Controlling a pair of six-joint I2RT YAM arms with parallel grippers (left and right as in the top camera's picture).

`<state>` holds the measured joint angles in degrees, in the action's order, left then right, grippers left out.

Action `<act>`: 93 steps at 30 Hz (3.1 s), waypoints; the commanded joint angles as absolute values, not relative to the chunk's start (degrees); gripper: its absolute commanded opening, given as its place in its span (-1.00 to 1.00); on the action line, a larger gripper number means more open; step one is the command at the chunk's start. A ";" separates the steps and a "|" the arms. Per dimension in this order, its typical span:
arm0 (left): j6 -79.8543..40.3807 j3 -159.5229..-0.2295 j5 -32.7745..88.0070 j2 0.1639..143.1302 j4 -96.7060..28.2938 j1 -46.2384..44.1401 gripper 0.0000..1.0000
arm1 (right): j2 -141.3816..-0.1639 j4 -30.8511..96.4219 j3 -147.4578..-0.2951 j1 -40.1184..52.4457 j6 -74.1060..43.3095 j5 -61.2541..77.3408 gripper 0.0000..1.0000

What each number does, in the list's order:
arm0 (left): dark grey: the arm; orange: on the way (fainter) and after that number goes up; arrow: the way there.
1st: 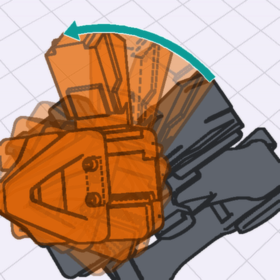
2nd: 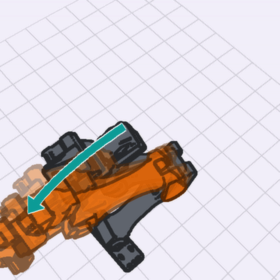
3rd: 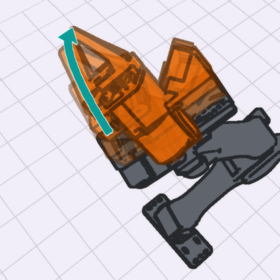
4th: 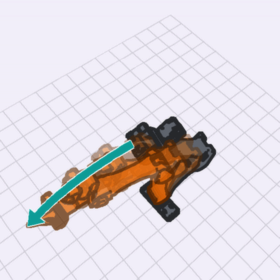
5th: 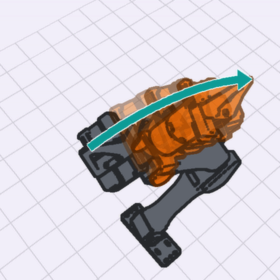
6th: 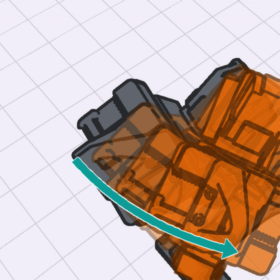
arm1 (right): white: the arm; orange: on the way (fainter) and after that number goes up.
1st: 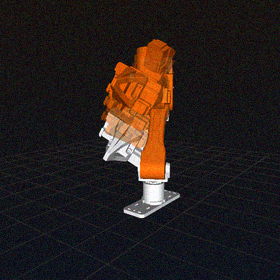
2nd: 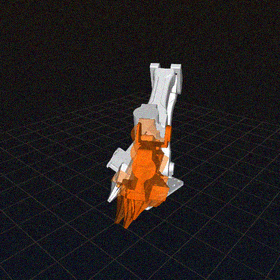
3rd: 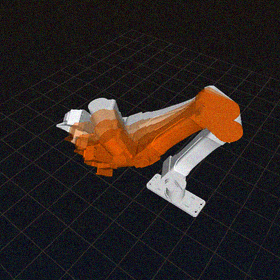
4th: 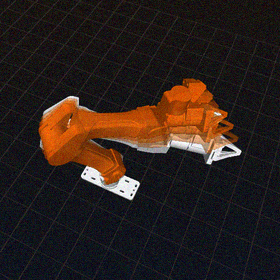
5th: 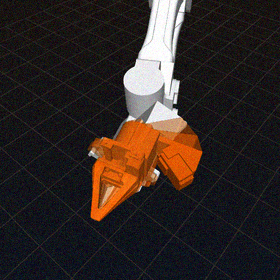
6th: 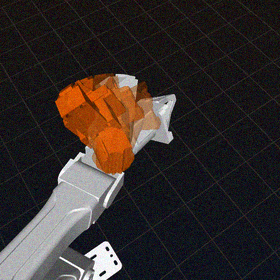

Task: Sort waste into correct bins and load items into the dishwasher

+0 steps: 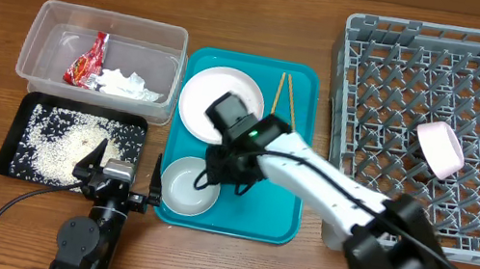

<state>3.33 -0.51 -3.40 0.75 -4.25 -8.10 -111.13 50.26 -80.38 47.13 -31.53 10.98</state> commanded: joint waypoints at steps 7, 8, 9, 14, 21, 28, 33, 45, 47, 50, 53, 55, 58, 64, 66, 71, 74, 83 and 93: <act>2.59 -0.30 -2.94 0.23 -4.08 -7.49 1.00 | -113.32 51.11 -80.36 46.89 -38.22 6.24 -0.92; 2.59 -0.30 -2.94 0.23 -4.08 -7.49 1.00 | -112.38 51.29 -80.38 46.28 -38.19 6.13 -0.92; 2.59 -0.30 -2.94 0.23 -4.08 -7.49 1.00 | -111.35 51.48 -80.38 45.76 -38.15 5.74 -0.92; 2.59 -0.30 -2.94 0.23 -4.08 -7.49 1.00 | -101.75 53.80 -80.38 41.47 -37.52 -3.60 -0.92; 2.59 -0.30 -2.94 0.23 -4.08 -7.49 1.00 | -86.26 59.72 -80.38 32.51 -37.50 -36.64 -0.92; 2.59 -0.30 -2.94 0.23 -4.08 -7.49 1.00 | -82.52 60.40 -80.36 14.70 -37.30 -64.03 -0.92; 2.57 -0.30 -2.94 0.23 -4.08 -7.49 1.00 | -86.37 60.36 -80.34 0.03 -37.10 -64.47 -0.92; 2.57 -0.30 -2.94 0.23 -4.08 -7.49 1.00 | -96.42 60.36 -80.29 -18.72 -37.15 -60.23 -0.92; 2.59 -0.30 -2.94 0.23 -4.08 -7.49 1.00 | -98.17 60.29 -80.29 -19.44 -37.15 -60.36 -0.92; 2.59 -0.30 -2.94 0.23 -4.08 -7.49 1.00 | -100.64 59.66 -80.29 -19.53 -37.12 -60.90 -0.92; 2.57 -0.30 -2.94 0.23 -4.08 -7.49 1.00 | -103.28 59.24 -80.29 -19.51 -37.10 -64.84 -0.92; 2.59 -0.30 -2.94 0.23 -4.08 -7.49 1.00 | -104.62 59.07 -80.29 -19.53 -37.10 -65.01 -0.92; 2.59 -0.30 -2.94 0.23 -4.08 -7.49 1.00 | -105.97 58.98 -80.29 -18.85 -37.10 -64.69 -0.92; 2.59 -0.30 -2.94 0.23 -4.08 -7.49 1.00 | -106.56 55.31 -80.18 -13.69 -32.47 -64.29 -0.92; 2.57 -0.30 -2.94 0.23 -4.08 -7.49 1.00 | -106.56 53.58 -79.96 -11.92 -30.20 -65.39 -0.92; 2.59 -0.30 -2.94 0.23 -4.08 -7.49 1.00 | -106.59 50.09 -78.56 -9.30 -25.04 -67.51 -0.92; 2.59 -0.30 -2.94 0.23 -4.08 -7.49 1.00 | -106.59 50.04 -78.02 -8.69 -24.58 -70.39 -0.91; 2.59 -0.30 -2.94 0.23 -4.08 -7.49 1.00 | -106.59 46.89 -78.02 -12.05 -16.99 -78.39 -0.90; 2.57 -0.30 -2.94 0.23 -4.08 -7.49 1.00 | -106.61 45.45 -77.91 -16.97 -16.05 -71.75 -0.89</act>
